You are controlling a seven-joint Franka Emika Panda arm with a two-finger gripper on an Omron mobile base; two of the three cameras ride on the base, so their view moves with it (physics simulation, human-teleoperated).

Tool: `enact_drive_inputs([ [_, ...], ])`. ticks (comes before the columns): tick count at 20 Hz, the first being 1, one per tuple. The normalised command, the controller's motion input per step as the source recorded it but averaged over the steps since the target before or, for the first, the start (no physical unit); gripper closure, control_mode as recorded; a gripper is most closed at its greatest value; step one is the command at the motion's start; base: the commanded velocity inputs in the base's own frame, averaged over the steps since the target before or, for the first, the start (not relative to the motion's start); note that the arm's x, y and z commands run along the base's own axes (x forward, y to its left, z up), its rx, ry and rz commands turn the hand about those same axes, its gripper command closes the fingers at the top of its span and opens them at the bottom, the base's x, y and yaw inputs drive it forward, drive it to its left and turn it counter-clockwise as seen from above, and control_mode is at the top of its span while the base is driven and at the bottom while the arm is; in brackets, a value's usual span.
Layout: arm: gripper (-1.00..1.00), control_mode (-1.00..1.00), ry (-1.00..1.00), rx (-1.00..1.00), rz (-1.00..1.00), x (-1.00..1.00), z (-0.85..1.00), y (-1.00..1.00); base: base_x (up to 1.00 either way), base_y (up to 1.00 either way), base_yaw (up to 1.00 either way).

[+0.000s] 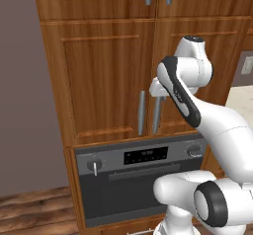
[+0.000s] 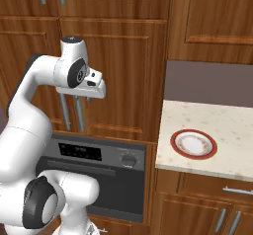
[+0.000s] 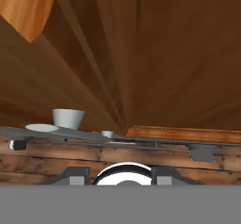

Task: Take the baked cake out of the oven and place it on the plate for cooling. Then close the oven door.

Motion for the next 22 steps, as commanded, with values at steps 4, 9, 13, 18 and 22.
enact_drive_inputs([
  [4, -1.00, 1.00, 0.00, 0.00, 0.00, 0.00, 0.00, 0.00, -0.09, 0.00, 0.00],
  [9, -1.00, 1.00, 0.00, 0.00, 0.00, 0.00, 0.00, 0.00, -0.53, -0.35, 0.00],
  [13, -1.00, 1.00, 0.00, 0.00, 0.00, 0.00, 0.00, 0.00, -0.89, -0.88, 0.05],
  [18, -1.00, 1.00, 0.00, 0.00, 0.00, 0.00, 0.00, 0.00, -0.45, -0.78, 0.21],
  [22, -1.00, 1.00, 0.00, 0.00, 0.00, 0.00, 0.00, 0.00, 0.00, -0.55, 0.51],
])
